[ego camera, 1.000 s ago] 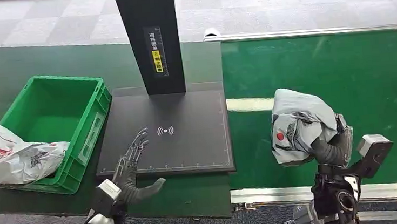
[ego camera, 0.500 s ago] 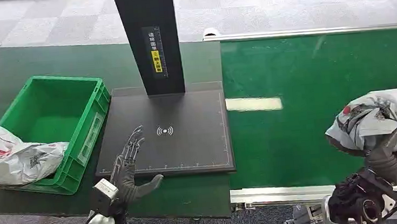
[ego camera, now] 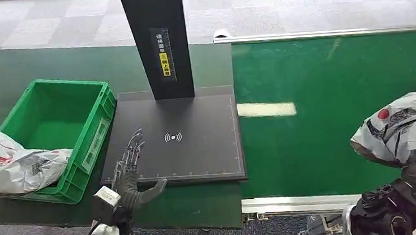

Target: Moved the parcel from conveyor to table for the left to box.

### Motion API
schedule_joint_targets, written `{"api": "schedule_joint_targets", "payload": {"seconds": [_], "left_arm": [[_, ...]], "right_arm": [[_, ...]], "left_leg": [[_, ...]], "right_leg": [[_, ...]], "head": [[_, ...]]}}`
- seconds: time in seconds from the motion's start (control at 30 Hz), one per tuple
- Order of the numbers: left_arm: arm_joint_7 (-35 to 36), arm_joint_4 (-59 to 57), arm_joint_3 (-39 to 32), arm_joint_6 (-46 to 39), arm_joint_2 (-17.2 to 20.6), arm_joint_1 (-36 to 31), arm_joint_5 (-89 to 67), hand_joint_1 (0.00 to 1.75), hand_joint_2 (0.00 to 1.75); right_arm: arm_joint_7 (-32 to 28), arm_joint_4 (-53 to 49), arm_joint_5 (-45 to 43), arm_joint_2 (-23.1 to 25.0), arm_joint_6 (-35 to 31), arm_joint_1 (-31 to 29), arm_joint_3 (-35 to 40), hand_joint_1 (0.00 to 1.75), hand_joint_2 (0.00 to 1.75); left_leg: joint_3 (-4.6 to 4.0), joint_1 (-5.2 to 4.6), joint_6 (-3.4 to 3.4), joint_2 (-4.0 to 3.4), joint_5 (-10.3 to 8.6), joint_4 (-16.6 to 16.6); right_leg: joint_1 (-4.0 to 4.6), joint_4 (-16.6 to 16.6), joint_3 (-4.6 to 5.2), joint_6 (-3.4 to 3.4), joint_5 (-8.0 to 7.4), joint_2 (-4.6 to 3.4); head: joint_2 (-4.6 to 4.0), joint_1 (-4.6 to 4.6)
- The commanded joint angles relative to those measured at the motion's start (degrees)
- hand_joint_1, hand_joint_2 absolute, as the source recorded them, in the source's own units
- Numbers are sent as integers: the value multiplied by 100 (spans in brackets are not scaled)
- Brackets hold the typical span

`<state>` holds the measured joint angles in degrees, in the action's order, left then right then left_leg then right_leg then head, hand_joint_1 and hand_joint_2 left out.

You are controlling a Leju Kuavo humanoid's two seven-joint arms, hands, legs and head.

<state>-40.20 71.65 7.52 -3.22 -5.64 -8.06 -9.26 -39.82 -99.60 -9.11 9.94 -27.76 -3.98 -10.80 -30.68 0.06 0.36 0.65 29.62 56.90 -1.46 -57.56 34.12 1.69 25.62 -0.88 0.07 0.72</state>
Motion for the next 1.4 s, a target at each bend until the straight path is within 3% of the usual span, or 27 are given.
{"api": "schedule_joint_targets", "payload": {"seconds": [0.03,0.17,0.23,0.3,0.37,0.47,0.5,0.53,0.73,0.87,1.0,1.07,1.2,1.4], "left_arm": [[20,243,-24,-234,279,60,347,0,175],[20,243,-24,-234,279,60,347,0,175],[20,243,-24,-234,279,60,347,0,175],[20,400,-46,-249,297,148,413,0,175],[20,449,-151,-190,339,201,453,0,175],[20,330,-206,-41,392,104,487,0,175],[20,291,-219,-22,402,76,498,0,175],[20,272,-221,-31,419,63,500,0,175],[20,280,-223,-28,418,71,500,0,175],[20,288,-234,-69,430,92,513,0,175],[20,187,-272,8,437,-2,520,0,175],[20,96,-281,56,371,-78,473,0,175],[20,-42,-265,120,281,-158,368,0,175],[20,-29,-261,122,278,-143,360,0,175]], "right_arm": [[-18,1106,1355,-753,-590,-585,1059,175,175],[-18,1106,1355,-753,-590,-585,1059,175,175],[-18,1106,1355,-753,-590,-585,1059,175,175],[225,2684,2971,-1249,-668,-1236,1904,175,175],[1171,4363,5148,-1429,-692,-2254,2704,175,175],[1942,5911,6753,-1333,-235,-3107,3647,175,175],[2130,6321,7199,-1291,98,-3316,4026,175,175],[2207,6669,7342,-1174,386,-3459,4230,175,175],[2284,6720,7380,-1138,362,-3460,4265,175,175],[2230,6934,7670,-1146,877,-3610,4684,175,175],[2104,7489,8025,-950,1784,-3988,5564,175,175],[1729,7401,7787,-993,1802,-3968,5866,175,175],[1566,7273,7808,-1069,2019,-3893,6526,175,175],[1564,7267,7783,-1085,2004,-3885,6555,175,175]], "left_leg": [[18,1,-7,-35,2,-12],[27,-2,-13,-51,-6,-34],[20,-2,-9,-15,-6,-19],[19,3,-8,-7,-3,-15],[35,5,-7,-54,0,-24],[30,5,-9,-122,2,-23],[26,6,-8,-103,-1,-17],[30,6,-13,-107,-7,-23],[20,3,-12,10,-15,-9],[15,5,-13,-6,-12,-11],[14,4,-18,-21,-16,-17],[8,3,-18,-12,-18,-13],[21,3,-20,-1,-22,-23],[23,5,-15,-2,-16,-16]], "right_leg": [[3,12,-8,-13,-9,-26],[1,25,-18,-24,-18,-34],[-1,12,-15,-16,-6,-2],[4,11,-17,-15,-5,1],[7,26,-22,-16,-20,-44],[3,12,-11,-18,-35,-108],[3,5,-13,-18,-28,-89],[4,9,-12,-25,-35,-91],[7,-6,-18,-19,-7,12],[5,-7,-11,-19,-7,-3],[4,-3,-6,-25,-13,-6],[4,-5,-4,-24,-12,1],[5,6,-15,-27,-12,18],[7,1,-15,-21,-7,7]], "head": [[0,0],[0,0],[0,0],[0,2],[0,0],[0,0],[0,0],[0,-2],[0,0],[0,0],[0,-2],[0,-2],[0,0],[0,0]]}}
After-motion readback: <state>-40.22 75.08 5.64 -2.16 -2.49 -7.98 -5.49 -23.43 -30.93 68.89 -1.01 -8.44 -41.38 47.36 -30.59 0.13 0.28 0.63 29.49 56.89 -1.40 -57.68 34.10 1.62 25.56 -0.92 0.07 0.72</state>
